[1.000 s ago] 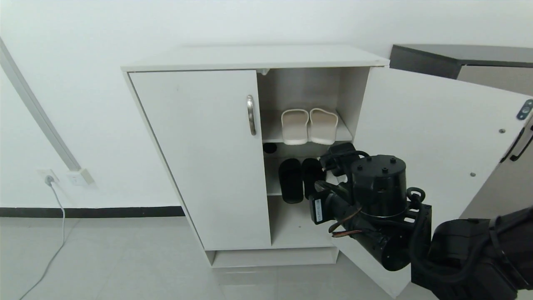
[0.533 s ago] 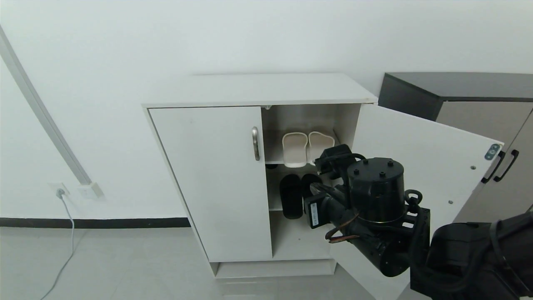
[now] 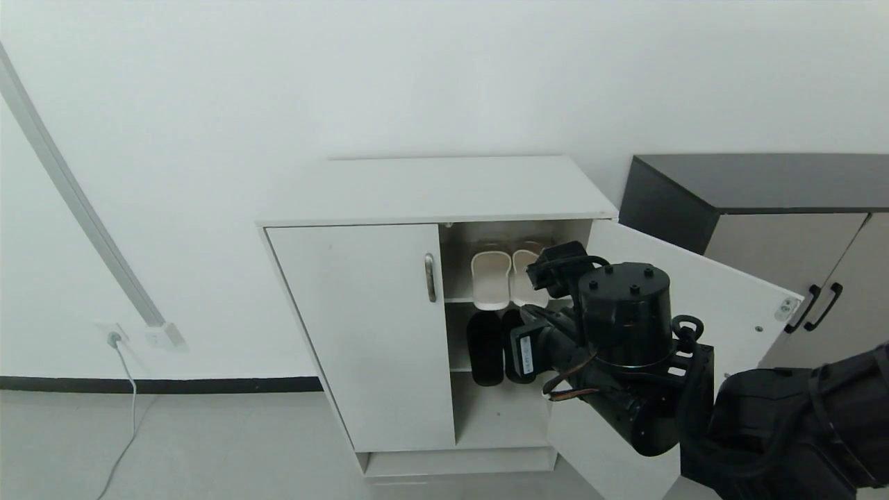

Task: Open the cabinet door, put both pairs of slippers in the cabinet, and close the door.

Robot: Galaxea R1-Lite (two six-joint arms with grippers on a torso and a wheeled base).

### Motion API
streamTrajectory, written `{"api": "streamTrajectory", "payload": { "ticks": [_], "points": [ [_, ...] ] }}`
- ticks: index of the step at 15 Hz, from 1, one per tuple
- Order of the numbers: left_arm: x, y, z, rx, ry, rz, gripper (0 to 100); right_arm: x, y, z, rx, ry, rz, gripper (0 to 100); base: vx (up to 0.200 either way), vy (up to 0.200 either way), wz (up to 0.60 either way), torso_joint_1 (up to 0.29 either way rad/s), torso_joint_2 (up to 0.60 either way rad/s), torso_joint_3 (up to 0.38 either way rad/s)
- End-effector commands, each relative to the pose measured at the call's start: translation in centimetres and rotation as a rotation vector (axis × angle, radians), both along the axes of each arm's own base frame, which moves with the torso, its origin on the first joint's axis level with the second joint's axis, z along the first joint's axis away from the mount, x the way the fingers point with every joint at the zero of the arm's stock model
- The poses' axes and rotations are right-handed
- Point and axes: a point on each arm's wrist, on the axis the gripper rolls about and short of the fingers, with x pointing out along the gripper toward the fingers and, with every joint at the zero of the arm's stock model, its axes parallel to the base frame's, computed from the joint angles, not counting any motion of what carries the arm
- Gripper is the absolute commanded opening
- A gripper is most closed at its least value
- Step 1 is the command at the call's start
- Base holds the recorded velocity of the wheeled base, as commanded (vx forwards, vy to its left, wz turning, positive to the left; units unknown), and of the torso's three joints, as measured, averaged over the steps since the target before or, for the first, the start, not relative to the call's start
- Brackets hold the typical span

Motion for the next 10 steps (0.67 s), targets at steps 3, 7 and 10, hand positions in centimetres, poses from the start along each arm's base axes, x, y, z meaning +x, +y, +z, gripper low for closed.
{"api": "streamTrajectory", "payload": {
  "ticks": [3, 7, 10],
  "points": [
    [0.01, 0.0, 0.0, 0.0, 0.001, 0.0, 0, 0.03, 0.01, -0.06, -0.001, 0.001, 0.0, 0, 0.0, 0.0, 0.0, 0.207, -0.52, -0.31],
    [0.01, 0.0, 0.0, 0.0, 0.001, 0.001, 0, 0.07, -0.02, -0.06, 0.0, 0.002, -0.002, 0, 0.0, 0.0, 0.0, 0.22, -0.54, -0.314],
    [0.01, 0.0, -0.01, 0.0, 0.002, 0.001, 0, 0.11, -0.05, -0.15, -0.002, 0.004, -0.002, 0, 0.0, 0.0, 0.0, 0.248, -0.57, -0.323]
  ]
}}
